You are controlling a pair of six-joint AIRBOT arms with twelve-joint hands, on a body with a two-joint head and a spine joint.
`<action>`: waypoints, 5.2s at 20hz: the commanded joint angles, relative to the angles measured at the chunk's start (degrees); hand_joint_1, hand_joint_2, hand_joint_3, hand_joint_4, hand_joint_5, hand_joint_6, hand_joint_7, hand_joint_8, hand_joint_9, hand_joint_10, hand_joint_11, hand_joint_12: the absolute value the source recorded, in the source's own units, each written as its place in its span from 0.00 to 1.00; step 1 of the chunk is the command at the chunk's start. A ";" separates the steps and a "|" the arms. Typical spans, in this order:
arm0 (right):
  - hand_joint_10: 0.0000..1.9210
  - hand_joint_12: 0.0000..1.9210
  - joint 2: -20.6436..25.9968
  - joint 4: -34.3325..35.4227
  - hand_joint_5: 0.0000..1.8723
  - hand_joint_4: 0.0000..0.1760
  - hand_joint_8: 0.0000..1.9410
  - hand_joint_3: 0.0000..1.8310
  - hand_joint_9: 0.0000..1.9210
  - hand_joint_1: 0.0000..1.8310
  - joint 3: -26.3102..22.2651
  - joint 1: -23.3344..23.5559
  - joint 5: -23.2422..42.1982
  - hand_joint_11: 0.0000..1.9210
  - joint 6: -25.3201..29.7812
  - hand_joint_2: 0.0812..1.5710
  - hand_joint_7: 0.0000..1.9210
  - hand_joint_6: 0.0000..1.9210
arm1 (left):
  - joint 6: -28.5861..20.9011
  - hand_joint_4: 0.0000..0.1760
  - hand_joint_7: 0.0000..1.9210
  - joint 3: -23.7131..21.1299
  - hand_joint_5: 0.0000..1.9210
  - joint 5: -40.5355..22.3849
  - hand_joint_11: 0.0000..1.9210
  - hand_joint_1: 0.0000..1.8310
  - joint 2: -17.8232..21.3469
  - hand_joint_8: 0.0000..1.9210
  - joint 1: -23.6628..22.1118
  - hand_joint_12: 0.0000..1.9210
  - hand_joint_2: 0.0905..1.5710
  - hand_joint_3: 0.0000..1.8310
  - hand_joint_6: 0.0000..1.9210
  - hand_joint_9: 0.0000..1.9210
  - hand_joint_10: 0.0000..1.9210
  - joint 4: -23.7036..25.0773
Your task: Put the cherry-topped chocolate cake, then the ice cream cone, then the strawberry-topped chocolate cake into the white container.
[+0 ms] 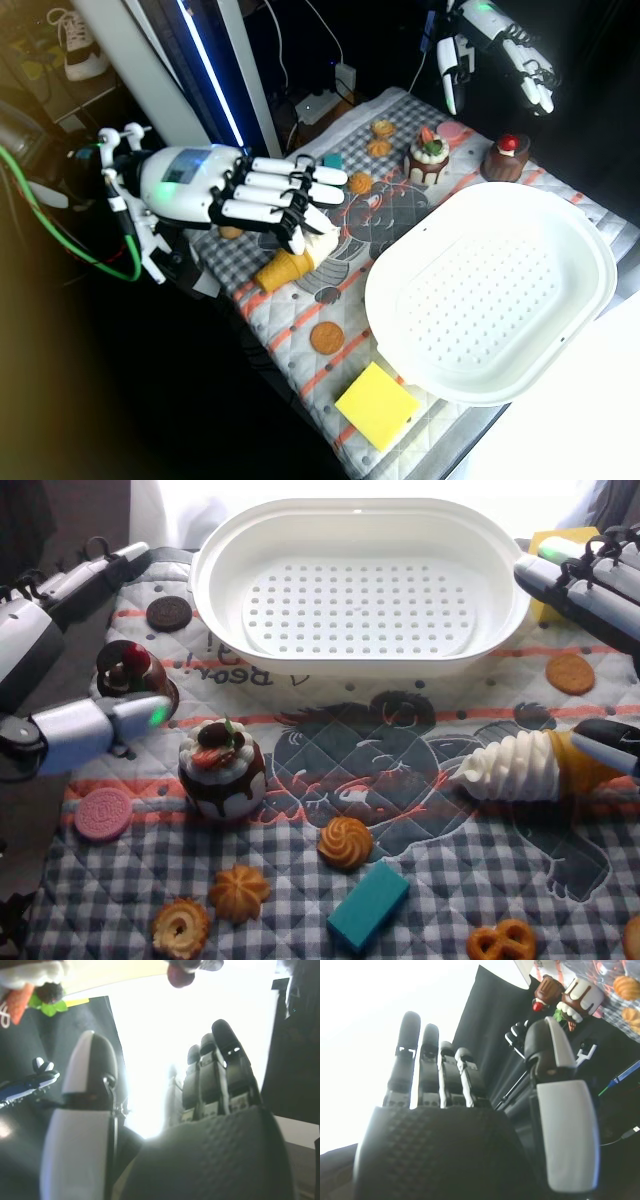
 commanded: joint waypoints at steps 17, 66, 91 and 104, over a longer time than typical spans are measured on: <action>0.17 0.74 0.40 0.43 0.00 0.00 0.00 0.00 0.00 0.38 0.08 -0.48 7.81 0.00 0.77 0.77 0.01 0.00 | -0.10 0.25 0.02 11.48 0.06 7.93 0.00 0.49 -6.36 0.00 -5.60 0.53 0.71 0.00 0.00 0.02 0.00 -8.82; 0.05 0.59 -0.07 1.65 0.00 0.00 0.00 0.00 0.02 0.34 0.83 -1.85 7.84 0.00 2.50 0.80 0.00 0.00 | 25.73 0.56 0.01 37.53 0.04 35.03 0.00 0.43 -29.42 0.01 -30.55 0.26 0.66 0.00 0.04 0.00 0.01 -22.84; 0.82 0.99 -10.10 -0.02 0.33 0.00 0.79 0.00 0.43 0.64 9.14 -1.61 -8.68 0.42 10.82 0.81 0.40 0.72 | -12.29 0.74 0.05 8.30 0.06 -0.70 0.00 0.40 -5.04 0.00 -14.99 0.71 0.89 0.00 0.01 0.01 0.11 11.64; 0.79 0.98 -5.70 -3.62 0.34 0.00 0.76 0.00 0.42 0.66 9.10 9.52 -1.45 0.39 9.22 0.79 0.44 0.68 | -12.28 0.75 0.03 5.20 0.09 -3.68 0.00 0.38 -2.47 0.00 -10.56 0.70 0.88 0.00 0.02 0.00 0.16 12.45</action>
